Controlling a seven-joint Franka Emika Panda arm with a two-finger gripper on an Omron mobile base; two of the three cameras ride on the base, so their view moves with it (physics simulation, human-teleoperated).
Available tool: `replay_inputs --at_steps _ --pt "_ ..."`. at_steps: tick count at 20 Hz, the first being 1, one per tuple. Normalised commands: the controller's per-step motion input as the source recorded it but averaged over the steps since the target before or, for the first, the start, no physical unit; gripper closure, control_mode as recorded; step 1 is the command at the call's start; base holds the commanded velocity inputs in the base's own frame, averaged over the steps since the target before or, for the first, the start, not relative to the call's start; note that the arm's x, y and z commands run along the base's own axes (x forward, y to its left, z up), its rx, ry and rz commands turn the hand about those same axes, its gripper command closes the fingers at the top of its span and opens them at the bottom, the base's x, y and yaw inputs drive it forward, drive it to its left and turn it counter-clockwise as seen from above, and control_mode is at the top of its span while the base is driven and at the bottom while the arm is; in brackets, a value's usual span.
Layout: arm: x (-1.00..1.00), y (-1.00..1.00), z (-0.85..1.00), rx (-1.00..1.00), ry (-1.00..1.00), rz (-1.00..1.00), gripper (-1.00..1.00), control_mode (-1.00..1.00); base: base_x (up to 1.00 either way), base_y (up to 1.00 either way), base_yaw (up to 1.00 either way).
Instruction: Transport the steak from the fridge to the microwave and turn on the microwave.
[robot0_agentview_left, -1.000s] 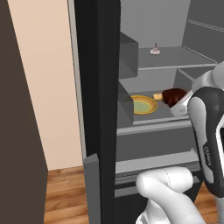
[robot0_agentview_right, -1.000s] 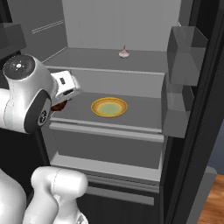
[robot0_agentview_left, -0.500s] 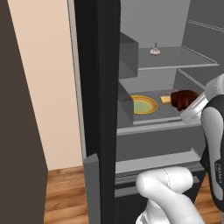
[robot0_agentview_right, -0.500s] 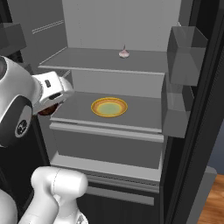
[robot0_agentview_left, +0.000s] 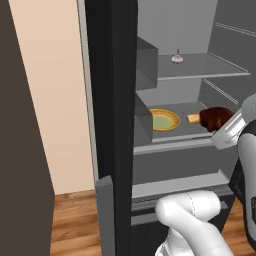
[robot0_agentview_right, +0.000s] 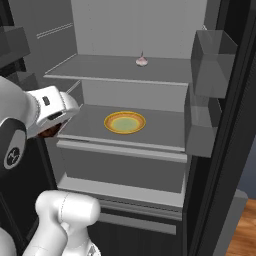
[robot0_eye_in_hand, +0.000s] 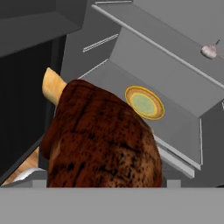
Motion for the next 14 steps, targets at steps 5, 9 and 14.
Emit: replay_inputs --at_steps 5,9,14 --pt "0.0 0.0 0.0 0.0 0.0 0.0 1.0 1.0 -0.84 0.0 -0.04" --pt "0.0 0.0 0.0 0.0 0.0 0.0 1.0 1.0 -0.93 0.0 -0.11" --pt "0.0 0.0 0.0 0.0 0.0 0.0 1.0 1.0 -0.84 0.0 -0.18"
